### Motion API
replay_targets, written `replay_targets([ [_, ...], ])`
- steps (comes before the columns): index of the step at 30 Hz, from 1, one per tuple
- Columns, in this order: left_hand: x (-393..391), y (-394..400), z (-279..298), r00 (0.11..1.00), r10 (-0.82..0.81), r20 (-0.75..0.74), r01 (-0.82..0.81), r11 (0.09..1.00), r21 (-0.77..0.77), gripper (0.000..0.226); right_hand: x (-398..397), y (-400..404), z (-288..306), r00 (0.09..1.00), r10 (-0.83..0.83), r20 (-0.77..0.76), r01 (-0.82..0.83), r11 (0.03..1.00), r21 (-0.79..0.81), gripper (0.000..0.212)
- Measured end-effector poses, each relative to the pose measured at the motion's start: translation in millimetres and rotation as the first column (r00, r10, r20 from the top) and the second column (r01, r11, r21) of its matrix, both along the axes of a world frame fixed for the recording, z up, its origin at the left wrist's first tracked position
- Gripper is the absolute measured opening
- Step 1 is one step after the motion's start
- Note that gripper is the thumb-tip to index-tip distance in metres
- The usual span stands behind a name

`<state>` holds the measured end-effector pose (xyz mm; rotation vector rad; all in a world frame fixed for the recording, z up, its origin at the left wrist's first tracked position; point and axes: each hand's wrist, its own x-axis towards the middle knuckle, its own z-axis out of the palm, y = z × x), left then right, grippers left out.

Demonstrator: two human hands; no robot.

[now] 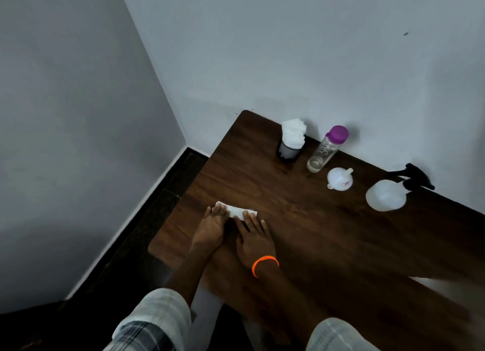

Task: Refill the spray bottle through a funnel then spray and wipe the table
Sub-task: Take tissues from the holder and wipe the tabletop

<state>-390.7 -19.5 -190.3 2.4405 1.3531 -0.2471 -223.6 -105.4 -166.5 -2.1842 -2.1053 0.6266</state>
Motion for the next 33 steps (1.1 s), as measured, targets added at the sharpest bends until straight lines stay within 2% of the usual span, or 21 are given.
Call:
replay_targets([
  [4, 31, 48, 7, 0.994, -0.103, -0.04, 0.103, 0.995, 0.007, 0.053, 21, 36, -5, 0.998, -0.065, 0.019, 0.064, 0.997, 0.035, 0.057],
  [7, 56, 81, 12, 0.982, -0.186, -0.035, 0.189, 0.979, 0.076, 0.053, 39, 65, -8, 0.994, -0.109, 0.03, 0.106, 0.991, 0.077, 0.057],
  [10, 81, 116, 8, 0.978, -0.206, 0.017, 0.203, 0.974, 0.101, 0.055, 57, 92, -13, 0.986, -0.166, 0.027, 0.162, 0.98, 0.117, 0.057],
  [13, 112, 147, 19, 0.977, -0.206, 0.059, 0.207, 0.978, -0.015, 0.076, 76, 115, -15, 0.974, -0.223, 0.026, 0.217, 0.966, 0.142, 0.056],
  [15, 132, 163, 25, 0.98, -0.201, -0.008, 0.2, 0.977, -0.07, 0.085, 89, 127, -15, 0.964, -0.264, 0.02, 0.258, 0.952, 0.163, 0.054],
  [19, 164, 174, 38, 0.969, -0.247, 0.001, 0.246, 0.967, -0.061, 0.105, 110, 135, -15, 0.945, -0.327, 0.019, 0.319, 0.93, 0.182, 0.056],
  [22, 176, 169, 35, 0.968, -0.25, 0.037, 0.251, 0.966, -0.06, 0.097, 123, 130, -15, 0.933, -0.361, 0.006, 0.357, 0.924, 0.141, 0.059],
  [26, 182, 157, 34, 0.958, -0.208, 0.196, 0.22, 0.975, -0.038, 0.091, 129, 120, -8, 0.924, -0.381, -0.005, 0.38, 0.92, 0.096, 0.062],
  [29, 182, 143, 39, 0.96, -0.233, 0.154, 0.247, 0.966, -0.074, 0.086, 126, 108, -2, 0.911, -0.413, -0.019, 0.413, 0.908, 0.074, 0.064],
  [33, 172, 123, 34, 0.945, -0.297, 0.135, 0.306, 0.951, -0.052, 0.063, 122, 84, 3, 0.913, -0.407, -0.017, 0.407, 0.913, 0.033, 0.067],
])
